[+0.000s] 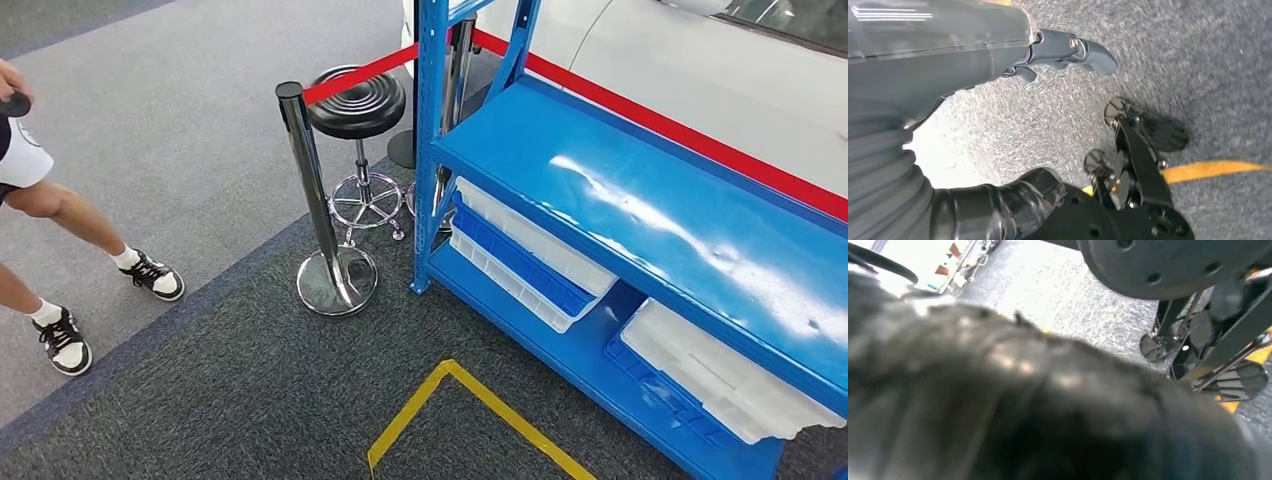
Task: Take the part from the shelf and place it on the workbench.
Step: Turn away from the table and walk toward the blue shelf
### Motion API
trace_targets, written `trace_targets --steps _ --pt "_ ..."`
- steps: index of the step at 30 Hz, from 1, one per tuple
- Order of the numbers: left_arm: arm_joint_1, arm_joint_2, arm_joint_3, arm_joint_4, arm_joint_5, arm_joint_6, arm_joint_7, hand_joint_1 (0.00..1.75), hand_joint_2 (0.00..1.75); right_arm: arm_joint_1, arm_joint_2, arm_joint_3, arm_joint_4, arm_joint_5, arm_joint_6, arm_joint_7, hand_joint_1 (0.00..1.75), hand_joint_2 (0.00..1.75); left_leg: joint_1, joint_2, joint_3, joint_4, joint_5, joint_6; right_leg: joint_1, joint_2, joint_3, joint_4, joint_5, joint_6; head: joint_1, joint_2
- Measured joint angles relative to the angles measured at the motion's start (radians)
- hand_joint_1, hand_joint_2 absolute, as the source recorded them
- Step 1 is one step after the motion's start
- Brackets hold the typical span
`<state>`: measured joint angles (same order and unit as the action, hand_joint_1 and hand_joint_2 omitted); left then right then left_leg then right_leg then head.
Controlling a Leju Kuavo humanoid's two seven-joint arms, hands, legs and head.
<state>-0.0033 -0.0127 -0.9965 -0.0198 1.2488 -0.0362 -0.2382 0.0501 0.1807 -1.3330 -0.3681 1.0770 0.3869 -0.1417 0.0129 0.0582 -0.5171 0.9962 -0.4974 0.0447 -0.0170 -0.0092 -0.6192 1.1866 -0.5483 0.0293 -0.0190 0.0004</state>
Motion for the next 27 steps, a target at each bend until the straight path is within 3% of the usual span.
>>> trace_targets --steps 2,3,5,7,8,10,12,13,14,15,17,19,21,23,24,25,27 --pt "-0.001 -0.001 -0.008 0.0 -0.005 -0.001 -0.002 0.0 1.75 -0.001 -0.003 -0.001 0.0 0.006 0.003 -0.012 0.0 0.0 -0.004 0.013 0.006 0.003 -0.007 -0.009 0.005 -0.025 0.068 -0.127 0.045 -0.009 0.0 0.0" --pt "-0.003 -0.001 -0.013 0.0 -0.006 -0.001 -0.004 0.0 1.75 -0.002 -0.004 -0.002 0.0 0.008 0.003 -0.015 0.0 0.0 -0.005 0.019 0.009 0.005 -0.009 -0.015 0.008 -0.031 0.083 -0.159 0.053 -0.014 0.0 0.0" --pt "-0.007 -0.001 -0.02 0.0 -0.006 -0.001 -0.007 0.0 1.75 -0.003 -0.004 -0.005 0.001 0.011 -0.001 -0.018 0.0 0.0 -0.007 0.03 0.016 0.004 -0.011 -0.026 0.012 -0.021 0.081 -0.167 0.055 -0.025 -0.001 0.0" --pt "-0.01 -0.001 -0.026 0.0 -0.006 -0.001 -0.01 0.0 1.75 -0.004 -0.004 -0.012 0.002 0.011 -0.009 -0.016 0.0 0.0 -0.004 0.017 0.017 0.016 -0.023 -0.037 0.007 -0.009 0.083 -0.174 0.062 -0.038 -0.001 0.0" --pt "-0.01 -0.001 -0.027 0.0 -0.006 0.0 -0.01 0.0 1.75 -0.004 -0.004 -0.016 0.002 0.011 -0.011 -0.015 0.0 0.0 -0.003 -0.001 0.007 0.04 -0.043 -0.042 0.003 -0.003 0.083 -0.179 0.066 -0.044 -0.001 0.0" --pt "-0.007 -0.001 -0.031 0.0 -0.007 0.0 -0.011 0.0 1.75 -0.005 -0.004 -0.023 0.002 0.011 -0.011 -0.014 0.0 0.0 0.0 -0.04 -0.046 0.155 -0.11 -0.048 0.001 0.01 0.08 -0.182 0.071 -0.052 -0.002 0.0" --pt "-0.004 -0.001 -0.037 0.0 -0.014 0.002 -0.012 0.0 1.75 -0.005 -0.004 -0.029 0.002 0.013 -0.01 -0.014 0.0 0.0 0.001 -0.05 -0.104 0.276 -0.155 -0.051 0.003 0.026 0.077 -0.181 0.072 -0.054 -0.002 0.0" --pt "-0.004 -0.001 -0.042 0.0 -0.018 0.003 -0.015 0.0 1.75 -0.005 -0.004 -0.032 0.002 0.014 -0.007 -0.013 0.0 0.0 0.001 -0.05 -0.113 0.292 -0.147 -0.051 0.004 0.036 0.076 -0.18 0.072 -0.054 -0.002 0.0" --pt "-0.003 -0.001 -0.046 0.0 -0.019 0.005 -0.02 0.0 1.75 -0.006 -0.004 -0.035 0.002 0.017 -0.005 -0.01 0.0 0.0 0.001 -0.051 -0.103 0.265 -0.119 -0.049 0.004 0.047 0.077 -0.177 0.071 -0.053 -0.002 0.0" --pt "-0.003 -0.001 -0.049 0.0 -0.016 0.005 -0.026 0.0 1.75 -0.006 -0.004 -0.039 0.002 0.02 -0.003 -0.007 0.0 0.0 0.001 -0.057 -0.077 0.206 -0.079 -0.046 0.004 0.058 0.078 -0.175 0.07 -0.052 -0.002 0.0" --pt "-0.001 -0.002 -0.051 0.001 -0.003 0.006 -0.039 0.0 1.75 -0.008 -0.002 -0.043 0.001 0.024 -0.002 0.0 0.0 0.0 0.001 -0.095 -0.022 0.074 -0.019 -0.038 0.004 0.078 0.074 -0.167 0.068 -0.046 -0.002 0.0" --pt "-0.002 -0.003 -0.051 0.001 0.006 0.006 -0.045 0.0 1.75 -0.01 0.0 -0.043 0.001 0.025 -0.005 0.004 0.0 0.0 -0.002 -0.122 -0.003 0.019 -0.008 -0.032 0.002 0.094 0.064 -0.162 0.069 -0.034 -0.002 0.0" --pt "-0.006 -0.006 -0.051 0.001 0.009 0.006 -0.047 0.0 1.75 -0.01 0.001 -0.044 0.0 0.026 -0.008 0.006 0.0 0.0 -0.002 -0.109 -0.001 0.013 -0.004 -0.025 0.0 0.107 0.059 -0.163 0.072 -0.02 -0.002 0.0" --pt "-0.008 -0.009 -0.051 0.001 0.011 0.007 -0.047 0.0 1.75 -0.01 0.001 -0.044 0.0 0.028 -0.009 0.007 0.0 0.0 0.002 -0.087 0.003 0.002 0.004 -0.011 0.002 0.079 0.048 -0.138 0.053 -0.012 0.0 0.0" --pt "-0.007 -0.01 -0.05 0.001 0.013 0.007 -0.046 0.0 1.75 -0.011 0.001 -0.045 -0.001 0.029 -0.009 0.007 0.0 0.0 0.005 -0.075 0.003 -0.002 0.008 -0.005 0.004 0.056 0.03 -0.099 0.026 -0.009 0.0 0.0" --pt "-0.006 -0.011 -0.05 0.001 0.016 0.008 -0.041 0.0 1.75 -0.012 0.001 -0.045 -0.001 0.032 -0.008 0.007 0.0 0.0 0.003 -0.062 0.003 -0.003 0.009 -0.001 0.004 0.034 0.003 -0.041 -0.008 -0.007 0.001 0.0" --pt "-0.003 -0.013 -0.05 0.001 0.024 0.012 -0.027 0.0 1.75 -0.013 0.001 -0.045 -0.002 0.04 -0.007 0.004 0.0 0.0 0.0 -0.038 0.0 -0.002 0.008 0.001 0.002 0.018 -0.053 0.08 -0.06 -0.003 0.001 0.0"
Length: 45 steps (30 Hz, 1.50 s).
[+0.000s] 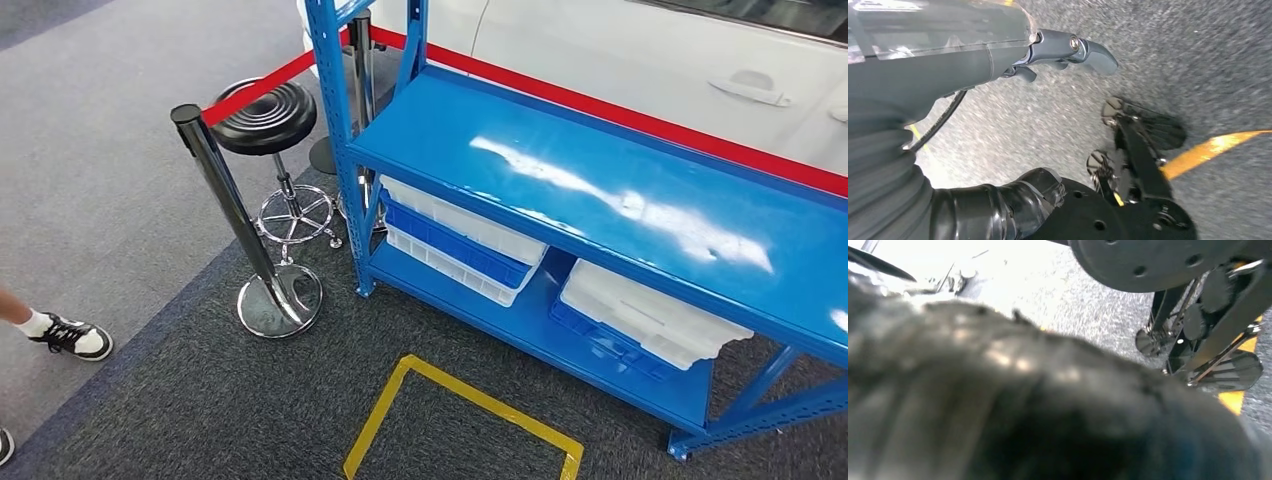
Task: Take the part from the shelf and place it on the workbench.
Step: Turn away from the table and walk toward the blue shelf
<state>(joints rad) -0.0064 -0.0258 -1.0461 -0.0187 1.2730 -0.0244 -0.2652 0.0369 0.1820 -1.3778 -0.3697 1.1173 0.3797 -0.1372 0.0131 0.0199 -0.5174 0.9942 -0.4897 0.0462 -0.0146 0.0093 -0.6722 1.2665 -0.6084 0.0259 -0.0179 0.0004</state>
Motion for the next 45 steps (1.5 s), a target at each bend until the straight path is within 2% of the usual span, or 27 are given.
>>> trace_targets --steps 1,2,4,6,9,11,12,14,15,16,17,18,19,21,23,25,27,29,31,32,34,36,37,40,41,43,45 --pt "0.0 -0.002 0.0 0.0 0.003 0.003 0.009 0.0 1.75 0.001 0.0 0.0 0.0 0.005 0.002 -0.003 0.0 0.0 -0.001 0.011 -0.001 0.001 -0.001 0.0 0.0 -0.003 -0.01 0.026 -0.002 0.001 0.0 0.0" --pt "0.0 -0.004 0.001 0.0 0.005 0.006 0.017 0.0 1.75 0.001 0.0 0.0 0.0 0.009 0.004 -0.008 0.0 0.0 -0.001 0.021 -0.001 0.001 -0.003 0.0 0.0 -0.006 -0.002 0.013 0.015 0.001 0.0 0.0" --pt "-0.002 -0.009 0.001 0.0 0.01 0.011 0.031 0.0 1.75 0.002 0.0 -0.001 -0.001 0.02 0.008 -0.014 0.0 0.0 -0.002 0.038 0.004 0.002 -0.007 -0.004 0.002 -0.025 0.069 -0.117 0.077 -0.005 0.0 0.0" --pt "-0.004 -0.014 0.001 0.0 0.016 0.015 0.037 0.0 1.75 0.0 -0.001 -0.001 -0.002 0.029 0.006 -0.016 0.0 0.0 -0.006 0.051 0.01 0.003 -0.013 -0.013 0.008 -0.047 0.129 -0.23 0.115 -0.015 0.0 0.0" --pt "-0.011 -0.018 0.001 0.0 0.019 0.018 0.039 0.0 1.75 -0.001 -0.001 -0.002 -0.004 0.035 0.002 -0.016 0.0 0.0 -0.008 0.064 0.02 0.002 -0.015 -0.029 0.012 -0.038 0.136 -0.253 0.122 -0.028 -0.001 0.0" --pt "-0.014 -0.019 0.001 0.0 0.019 0.019 0.041 0.0 1.75 -0.001 -0.001 -0.002 -0.004 0.039 0.0 -0.016 0.0 0.0 -0.006 0.046 0.017 0.02 -0.032 -0.04 0.006 -0.026 0.136 -0.262 0.13 -0.04 -0.002 0.0" --pt "-0.013 -0.019 0.001 0.0 0.018 0.019 0.042 0.0 1.75 -0.001 -0.001 -0.002 -0.005 0.044 -0.001 -0.016 0.0 0.0 -0.005 0.028 0.002 0.054 -0.056 -0.044 0.002 -0.02 0.136 -0.267 0.135 -0.046 -0.002 0.0" --pt "-0.011 -0.019 0.0 0.0 0.015 0.02 0.04 0.0 1.75 -0.002 -0.001 -0.002 -0.006 0.056 -0.001 -0.015 0.0 0.0 0.0 -0.005 -0.056 0.176 -0.124 -0.049 0.002 -0.007 0.133 -0.268 0.139 -0.053 -0.003 0.0" --pt "-0.01 -0.019 0.0 0.0 0.013 0.02 0.037 0.0 1.75 -0.003 -0.001 -0.002 -0.006 0.061 -0.002 -0.015 0.0 0.0 0.0 -0.01 -0.087 0.239 -0.148 -0.052 0.002 0.001 0.131 -0.267 0.139 -0.053 -0.003 0.0" --pt "-0.009 -0.019 -0.001 0.0 0.014 0.021 0.032 0.0 1.75 -0.003 -0.002 -0.002 -0.006 0.066 -0.004 -0.015 0.0 0.0 0.001 -0.011 -0.107 0.277 -0.153 -0.053 0.003 0.01 0.13 -0.266 0.139 -0.054 -0.003 0.0" --pt "-0.009 -0.02 -0.001 0.0 0.018 0.025 0.027 0.0 1.75 -0.003 -0.002 -0.002 -0.006 0.069 -0.008 -0.015 0.0 0.0 0.001 -0.011 -0.109 0.278 -0.137 -0.054 0.003 0.02 0.13 -0.264 0.139 -0.053 -0.003 0.0" --pt "-0.009 -0.021 -0.001 0.0 0.024 0.032 0.023 0.0 1.75 -0.003 -0.002 -0.003 -0.005 0.072 -0.013 -0.015 0.0 0.0 0.001 -0.014 -0.093 0.238 -0.103 -0.053 0.003 0.031 0.131 -0.262 0.138 -0.052 -0.003 0.0" --pt "-0.009 -0.024 0.0 0.0 0.031 0.04 0.021 0.0 1.75 -0.005 -0.002 -0.003 -0.004 0.074 -0.018 -0.015 0.0 0.0 0.002 -0.023 -0.064 0.171 -0.061 -0.05 0.002 0.042 0.131 -0.259 0.137 -0.05 -0.003 0.0" --pt "-0.008 -0.027 0.0 0.0 0.036 0.047 0.028 0.0 1.75 -0.008 -0.002 -0.003 0.002 0.08 -0.028 -0.015 0.0 0.0 0.002 -0.06 -0.015 0.052 -0.013 -0.041 0.003 0.061 0.125 -0.25 0.134 -0.042 -0.003 0.0" --pt "-0.009 -0.027 0.0 0.0 0.034 0.039 0.035 0.0 1.75 -0.01 -0.004 -0.003 0.008 0.084 -0.036 -0.017 0.0 0.0 -0.001 -0.08 -0.004 0.017 -0.011 -0.036 0.002 0.076 0.116 -0.245 0.134 -0.029 -0.003 0.0" --pt "-0.011 -0.026 0.0 0.0 0.032 0.028 0.036 0.0 1.75 -0.01 -0.006 -0.003 0.012 0.092 -0.041 -0.022 0.0 0.0 0.0 -0.063 -0.001 0.01 -0.005 -0.027 0.0 0.084 0.112 -0.243 0.136 -0.016 -0.003 0.0" --pt "-0.01 -0.025 -0.002 0.0 0.026 0.023 0.031 0.0 1.75 -0.009 -0.01 -0.003 0.016 0.1 -0.041 -0.037 0.0 0.0 0.005 -0.041 0.004 0.001 0.002 -0.013 0.001 0.052 0.094 -0.204 0.107 -0.007 -0.001 0.0" --pt "-0.004 -0.024 -0.006 0.0 0.018 0.021 0.024 0.0 1.75 -0.011 -0.013 -0.003 0.021 0.103 -0.038 -0.056 0.0 0.0 0.006 -0.017 0.003 -0.003 0.003 -0.004 0.0 0.01 0.041 -0.091 0.041 0.002 0.0 0.0" --pt "0.0 -0.024 -0.01 0.001 0.017 0.021 0.023 0.0 1.75 -0.011 -0.014 -0.003 0.026 0.103 -0.036 -0.063 0.0 0.0 0.004 0.006 0.0 -0.002 0.002 -0.003 -0.003 -0.001 -0.01 0.019 -0.001 0.009 0.0 0.0" --pt "0.001 -0.023 -0.011 0.002 0.017 0.021 0.025 0.0 1.75 -0.01 -0.014 -0.004 0.027 0.101 -0.035 -0.064 0.0 0.0 0.004 0.015 -0.001 -0.001 0.0 -0.003 -0.005 -0.003 -0.012 0.027 0.006 0.011 0.0 0.0" --pt "0.001 -0.023 -0.017 0.003 0.012 0.022 0.03 0.0 1.75 -0.008 -0.014 -0.005 0.029 0.098 -0.03 -0.062 0.0 0.0 0.004 0.032 0.002 0.001 -0.005 -0.008 -0.008 -0.017 0.043 -0.07 0.065 0.012 0.0 0.0" --pt "0.002 -0.023 -0.028 0.003 -0.001 0.021 0.024 0.0 1.75 -0.008 -0.014 -0.006 0.028 0.098 -0.021 -0.059 0.0 0.0 0.001 0.045 0.008 0.005 -0.013 -0.019 -0.005 -0.043 0.111 -0.199 0.11 0.002 -0.001 0.0" --pt "0.003 -0.021 -0.033 0.003 -0.008 0.02 0.016 0.0 1.75 -0.009 -0.013 -0.007 0.027 0.097 -0.017 -0.057 0.0 0.0 0.0 0.051 0.01 0.006 -0.016 -0.025 -0.002 -0.049 0.128 -0.232 0.117 -0.005 -0.001 0.0" --pt "0.001 -0.015 -0.046 0.004 -0.015 0.016 0.002 0.0 1.75 -0.009 -0.01 -0.013 0.025 0.082 -0.014 -0.023 0.0 0.0 -0.001 0.063 0.02 0.005 -0.02 -0.043 0.002 -0.034 0.129 -0.245 0.12 -0.025 -0.002 0.0" --pt "0.001 -0.013 -0.048 0.004 -0.014 0.015 0.001 0.0 1.75 -0.009 -0.007 -0.014 0.023 0.075 -0.017 -0.007 0.0 0.0 0.001 0.054 0.02 0.012 -0.028 -0.049 0.0 -0.028 0.131 -0.249 0.123 -0.032 -0.001 0.0" --pt "0.004 -0.008 -0.051 0.005 -0.011 0.015 0.002 0.0 1.75 -0.01 -0.004 -0.016 0.019 0.067 -0.021 0.015 0.0 0.0 0.004 0.02 -0.009 0.081 -0.077 -0.056 -0.006 -0.016 0.133 -0.257 0.13 -0.046 -0.002 0.0" --pt "0.007 -0.006 -0.052 0.005 -0.009 0.014 0.001 0.0 1.75 -0.011 -0.002 -0.016 0.013 0.063 -0.02 0.022 0.0 0.0 0.005 -0.007 -0.072 0.212 -0.141 -0.06 -0.003 -0.002 0.13 -0.257 0.131 -0.051 -0.003 0.0"
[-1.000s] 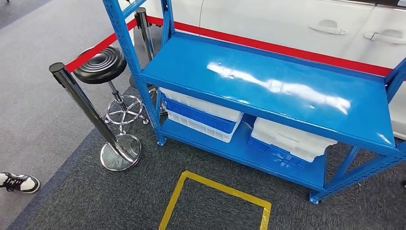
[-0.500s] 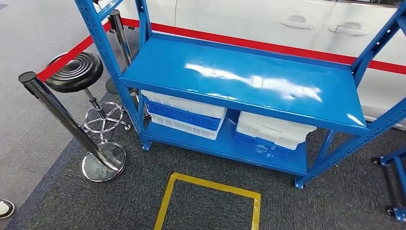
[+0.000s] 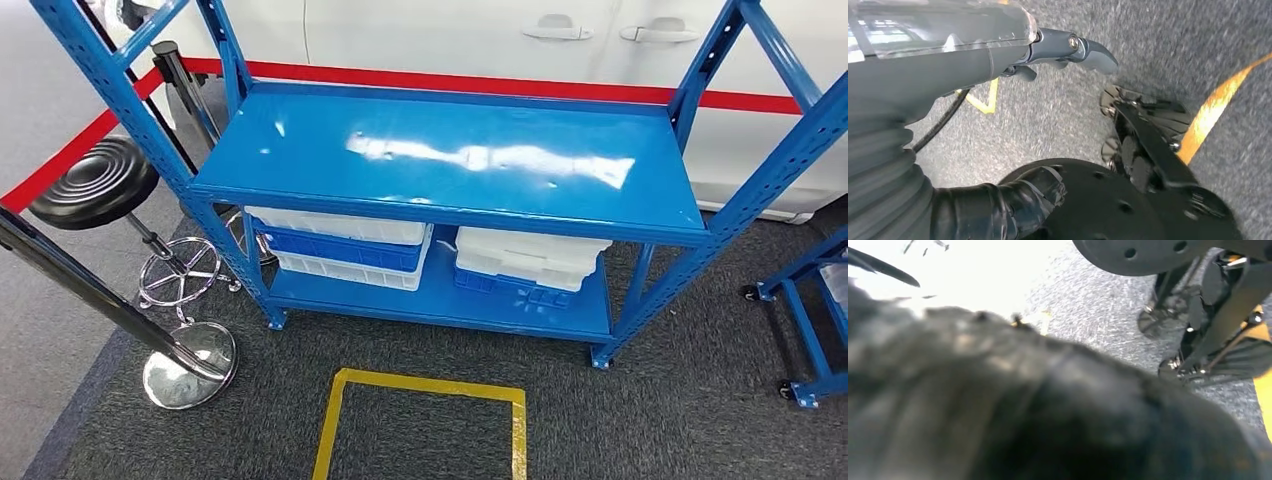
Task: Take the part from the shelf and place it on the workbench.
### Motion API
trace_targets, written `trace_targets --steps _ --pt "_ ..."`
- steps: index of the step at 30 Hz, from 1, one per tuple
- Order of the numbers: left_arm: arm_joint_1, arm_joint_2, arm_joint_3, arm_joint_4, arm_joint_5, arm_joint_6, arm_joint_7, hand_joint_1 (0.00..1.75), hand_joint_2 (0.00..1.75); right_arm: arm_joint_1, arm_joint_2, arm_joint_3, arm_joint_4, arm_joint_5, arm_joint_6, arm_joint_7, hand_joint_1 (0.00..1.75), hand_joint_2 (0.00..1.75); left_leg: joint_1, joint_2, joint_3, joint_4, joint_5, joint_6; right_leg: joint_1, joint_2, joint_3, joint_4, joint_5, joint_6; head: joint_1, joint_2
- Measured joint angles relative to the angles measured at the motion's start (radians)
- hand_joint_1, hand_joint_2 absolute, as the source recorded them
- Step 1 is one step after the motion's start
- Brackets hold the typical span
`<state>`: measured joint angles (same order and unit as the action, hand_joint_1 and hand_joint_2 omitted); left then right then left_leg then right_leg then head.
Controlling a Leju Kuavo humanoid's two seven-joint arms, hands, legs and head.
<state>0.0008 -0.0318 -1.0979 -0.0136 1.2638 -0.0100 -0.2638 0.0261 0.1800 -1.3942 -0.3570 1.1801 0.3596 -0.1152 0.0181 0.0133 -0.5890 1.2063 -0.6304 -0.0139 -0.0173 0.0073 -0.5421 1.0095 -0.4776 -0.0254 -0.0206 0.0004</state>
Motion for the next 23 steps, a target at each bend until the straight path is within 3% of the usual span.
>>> trace_targets --steps 1,2,3,6,8,11,15,23 --pt "0.001 0.001 0.0 0.0 0.0 0.0 0.0 0.0 1.75 0.0 0.001 0.0 -0.002 -0.001 0.001 0.001 0.0 0.0 0.0 -0.003 -0.028 0.053 -0.014 -0.001 0.002 0.009 0.0 0.001 0.0 -0.001 0.0 0.0" --pt "0.001 0.001 -0.001 0.0 0.0 -0.001 -0.001 0.0 1.75 0.0 0.002 0.0 -0.005 -0.002 0.003 0.001 0.0 0.0 0.0 -0.005 -0.043 0.075 -0.008 -0.001 0.003 0.018 0.0 0.003 -0.001 -0.001 0.0 0.0" --pt "0.001 0.001 -0.001 0.0 -0.003 -0.001 -0.002 0.0 1.75 0.0 0.004 0.0 -0.007 -0.001 0.007 -0.002 0.0 0.0 0.0 -0.006 -0.039 0.058 0.018 0.001 0.004 0.029 0.0 0.005 -0.003 -0.001 0.0 0.0" --pt "0.004 0.007 -0.011 0.001 -0.019 -0.002 -0.005 0.0 1.75 -0.001 0.01 0.0 -0.015 0.013 0.022 -0.025 0.0 0.0 -0.001 -0.027 0.033 -0.126 0.122 0.016 0.007 0.056 0.0 0.016 -0.009 0.003 0.0 0.0" --pt "0.002 0.012 -0.017 0.001 -0.017 -0.007 -0.005 0.0 1.75 0.0 0.013 0.0 -0.023 0.028 0.026 -0.026 0.0 0.0 -0.003 -0.039 0.055 -0.19 0.137 0.019 0.01 0.064 -0.005 0.022 -0.014 0.006 0.001 0.0" --pt "-0.005 0.013 -0.02 0.001 -0.01 -0.022 -0.004 0.0 1.75 0.0 0.013 -0.001 -0.031 0.032 0.034 0.032 0.0 0.0 -0.006 -0.039 0.056 -0.194 0.136 0.016 0.01 0.066 -0.005 0.022 -0.015 0.005 0.002 0.0" --pt "-0.008 0.015 -0.022 0.001 -0.01 -0.028 0.001 0.0 1.75 -0.002 0.013 -0.001 -0.031 0.026 0.037 0.068 0.0 1.75 -0.009 -0.039 0.056 -0.192 0.136 0.023 0.007 0.066 -0.002 0.018 -0.013 0.01 0.002 0.0" --pt "-0.006 0.015 0.03 -0.008 -0.1 -0.024 0.044 0.0 1.75 -0.003 0.009 0.007 -0.031 -0.006 0.001 0.085 0.0 1.75 -0.011 -0.039 0.055 -0.19 0.134 0.027 0.005 0.066 0.0 0.016 -0.013 0.022 0.002 0.0"
